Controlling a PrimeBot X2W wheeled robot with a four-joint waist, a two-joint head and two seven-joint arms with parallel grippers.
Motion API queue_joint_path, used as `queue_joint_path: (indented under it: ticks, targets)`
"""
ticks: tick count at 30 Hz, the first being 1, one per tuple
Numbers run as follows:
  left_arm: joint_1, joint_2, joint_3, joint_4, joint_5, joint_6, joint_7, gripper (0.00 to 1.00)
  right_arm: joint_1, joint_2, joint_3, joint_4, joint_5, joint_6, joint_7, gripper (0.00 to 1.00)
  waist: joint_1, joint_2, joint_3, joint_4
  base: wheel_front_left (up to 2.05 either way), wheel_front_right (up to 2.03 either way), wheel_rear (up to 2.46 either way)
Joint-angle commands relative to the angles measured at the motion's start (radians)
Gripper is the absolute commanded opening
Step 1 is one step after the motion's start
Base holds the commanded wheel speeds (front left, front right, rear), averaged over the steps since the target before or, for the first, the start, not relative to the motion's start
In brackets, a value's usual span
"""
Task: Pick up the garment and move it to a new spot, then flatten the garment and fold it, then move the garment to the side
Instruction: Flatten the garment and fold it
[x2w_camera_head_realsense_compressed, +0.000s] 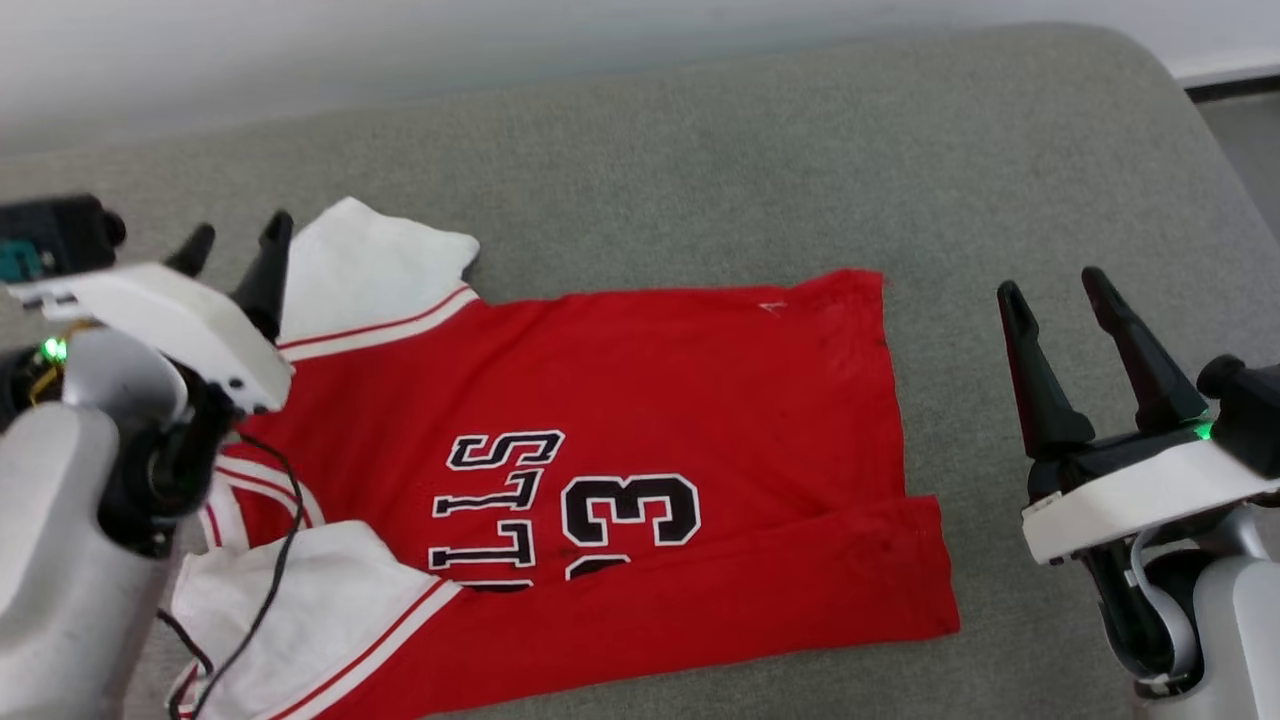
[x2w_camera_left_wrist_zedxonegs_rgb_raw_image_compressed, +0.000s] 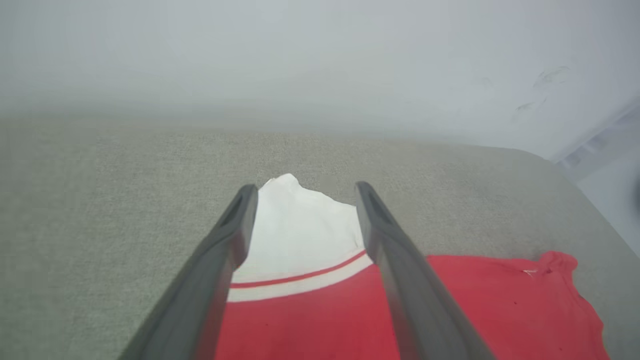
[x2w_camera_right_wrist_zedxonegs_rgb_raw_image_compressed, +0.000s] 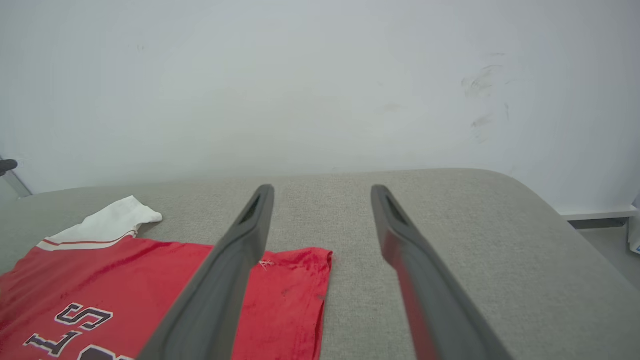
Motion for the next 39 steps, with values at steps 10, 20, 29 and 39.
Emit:
queue_joint_path:
  ticks: [10, 20, 29, 39]
  targets:
    - [-0.355, 0.141, -0.04, 0.112, -0.043, -0.076, 0.376, 1.0, -0.071, 0.046, 0.014, -0.05, -0.015, 0.0, -0.018, 1.0, -0.0001, 0.0, 0.23, -0.096, 0.0, 0.0, 0.0]
    - [-0.464, 0.238, -0.102, 0.194, -0.066, -0.08, 0.683, 1.0, -0.093, 0.069, 0.043, -0.01, 0.01, 0.0, -0.043, 1.0, -0.0001, 0.0, 0.316, -0.156, 0.0, 0.0, 0.0]
    - [-0.39, 0.218, -0.152, 0.291, -0.084, -0.063, 0.766, 0.93, -0.098, 0.067, 0.063, 0.031, 0.046, 0.0, -0.05, 1.0, -0.0001, 0.0, 0.336, -0.188, 0.0, 0.0, 0.0]
    - [-0.367, 0.189, -0.117, 0.275, -0.106, -0.077, 0.676, 0.0, -0.094, 0.038, 0.056, 0.066, 0.095, 0.0, -0.011, 1.0, -0.0001, 0.0, 0.301, -0.169, 0.0, 0.0, 0.0]
